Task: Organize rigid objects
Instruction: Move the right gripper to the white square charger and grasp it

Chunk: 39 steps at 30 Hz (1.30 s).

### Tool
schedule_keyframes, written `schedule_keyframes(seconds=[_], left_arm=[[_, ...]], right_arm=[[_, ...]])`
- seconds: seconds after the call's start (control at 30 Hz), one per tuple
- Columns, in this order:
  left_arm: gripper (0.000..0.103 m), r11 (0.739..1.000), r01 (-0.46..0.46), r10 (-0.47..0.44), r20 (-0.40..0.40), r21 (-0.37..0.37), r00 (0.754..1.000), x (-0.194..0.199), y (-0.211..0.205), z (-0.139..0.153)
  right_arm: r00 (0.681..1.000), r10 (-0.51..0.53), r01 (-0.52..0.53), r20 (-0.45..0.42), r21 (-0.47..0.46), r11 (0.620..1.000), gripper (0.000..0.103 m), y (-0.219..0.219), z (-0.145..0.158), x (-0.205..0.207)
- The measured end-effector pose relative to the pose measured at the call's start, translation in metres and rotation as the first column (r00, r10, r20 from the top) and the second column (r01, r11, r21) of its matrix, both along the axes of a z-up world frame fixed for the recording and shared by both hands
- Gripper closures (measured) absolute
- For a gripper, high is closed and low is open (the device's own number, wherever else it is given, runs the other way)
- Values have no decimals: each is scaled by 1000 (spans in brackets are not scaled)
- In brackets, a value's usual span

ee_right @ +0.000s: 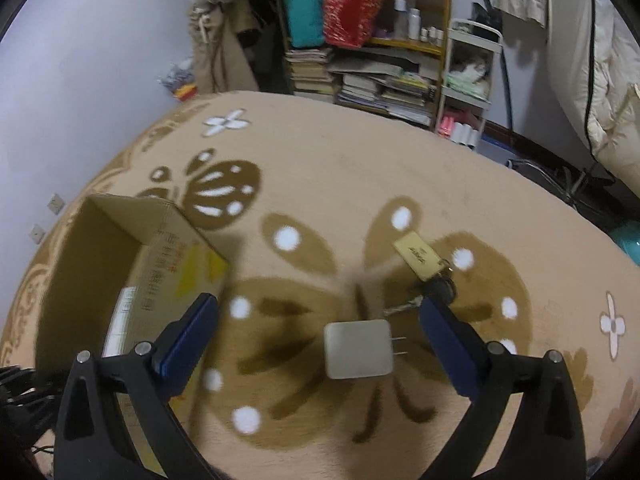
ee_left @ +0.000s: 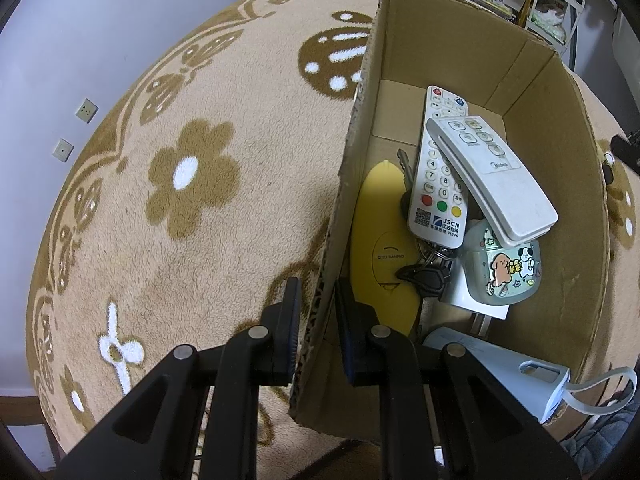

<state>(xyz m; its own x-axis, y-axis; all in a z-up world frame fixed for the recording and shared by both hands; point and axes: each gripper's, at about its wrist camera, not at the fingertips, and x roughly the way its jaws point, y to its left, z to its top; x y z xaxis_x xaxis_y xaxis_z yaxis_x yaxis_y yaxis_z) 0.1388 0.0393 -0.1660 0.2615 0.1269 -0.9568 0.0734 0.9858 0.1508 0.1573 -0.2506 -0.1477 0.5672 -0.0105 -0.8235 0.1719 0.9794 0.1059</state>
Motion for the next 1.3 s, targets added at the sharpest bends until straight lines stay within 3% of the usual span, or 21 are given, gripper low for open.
schedule_keyframes(seconds=[0.3,0.57,0.73,0.8,1.3], left_arm=[[86,1000,1,-1,0,4,1000,0,0,0],[86,1000,4,-4,-1,9,1000,0,-1,-1],[86,1000,3,-3,-1,8,1000,0,-1,0],[86,1000,2,-2,-1,7,1000,0,-1,-1],[86,1000,5,-5,-2,9,1000,-1,-2,0]], right_arm=[[989,-68,73,-131,32,997,0,-29,-59,1],[982,-75,86,-171,57,995,0,-33,-80,0],[978,-91,88,-190,-21,996,15,-30,-81,1],[978,-66,58,-197,-46,997,32,-26,-77,3],[972,-52,49,-230,-17,999,33,-25,-64,-5]])
